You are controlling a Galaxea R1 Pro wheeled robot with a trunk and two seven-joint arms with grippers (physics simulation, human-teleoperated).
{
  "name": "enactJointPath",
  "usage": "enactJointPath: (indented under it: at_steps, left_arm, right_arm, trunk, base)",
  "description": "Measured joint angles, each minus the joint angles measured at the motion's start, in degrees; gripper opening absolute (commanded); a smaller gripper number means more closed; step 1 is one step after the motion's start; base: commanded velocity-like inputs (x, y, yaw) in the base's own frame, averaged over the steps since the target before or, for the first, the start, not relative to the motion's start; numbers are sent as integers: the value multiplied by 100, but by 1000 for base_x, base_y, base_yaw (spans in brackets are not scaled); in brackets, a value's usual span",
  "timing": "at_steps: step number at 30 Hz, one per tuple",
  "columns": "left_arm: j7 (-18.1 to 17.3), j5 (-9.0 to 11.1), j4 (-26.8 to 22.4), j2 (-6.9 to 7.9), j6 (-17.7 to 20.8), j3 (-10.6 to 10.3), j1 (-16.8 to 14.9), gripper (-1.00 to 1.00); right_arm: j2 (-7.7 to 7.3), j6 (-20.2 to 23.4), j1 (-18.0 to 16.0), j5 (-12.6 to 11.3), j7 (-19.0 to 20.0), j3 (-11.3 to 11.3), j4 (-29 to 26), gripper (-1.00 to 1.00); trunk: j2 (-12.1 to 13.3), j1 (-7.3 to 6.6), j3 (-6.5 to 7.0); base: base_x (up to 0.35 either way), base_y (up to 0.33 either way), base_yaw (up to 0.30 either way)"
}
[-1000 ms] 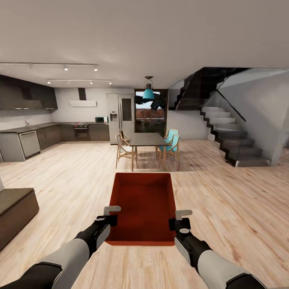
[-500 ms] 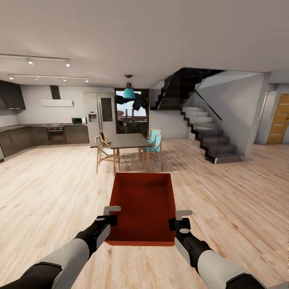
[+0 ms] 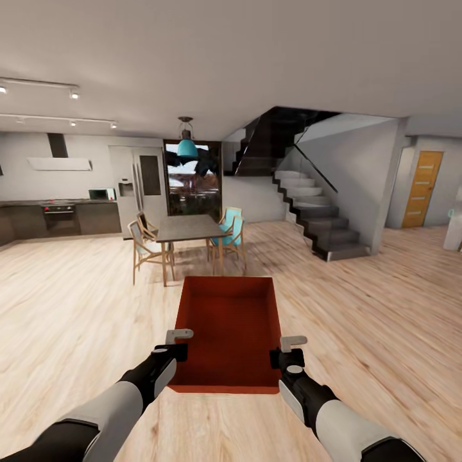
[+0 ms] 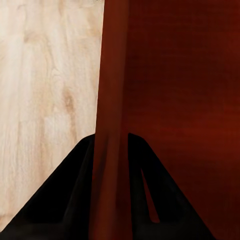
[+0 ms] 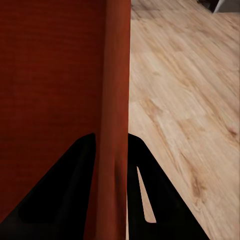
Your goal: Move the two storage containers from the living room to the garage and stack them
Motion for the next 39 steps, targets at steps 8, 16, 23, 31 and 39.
enactJointPath:
  at_steps: [8, 16, 23, 31, 39]
  left_arm:
    - [1, -4, 0, -4, -16, 13, 0, -100]
    - [1, -2, 2, -4, -23, 14, 0, -100]
    - [-1, 1, -3, -1, -14, 8, 0, -100]
    - [-4, 8, -4, 3, -9, -3, -1, -100]
    - [-7, 1, -5, 4, -4, -1, -1, -100]
  right_arm:
    - [-5, -6, -5, 7, 3, 4, -4, -100]
    - [-5, -6, -5, 10, 2, 6, -7, -100]
    - [-2, -2, -5, 11, -1, 2, -8, -100]
    - [1, -1, -4, 0, -8, 9, -6, -100]
    - [2, -1, 0, -1, -10, 6, -7, -100]
  trunk:
    - [0, 0, 0]
    - [0, 0, 0]
    - [0, 0, 0]
    - [0, 0, 0]
    - [0, 0, 0]
  base:
    - [321, 0, -1]
    - [322, 0, 0]
    - [322, 0, -17]
    - [322, 0, -244]
    - [322, 28, -280]
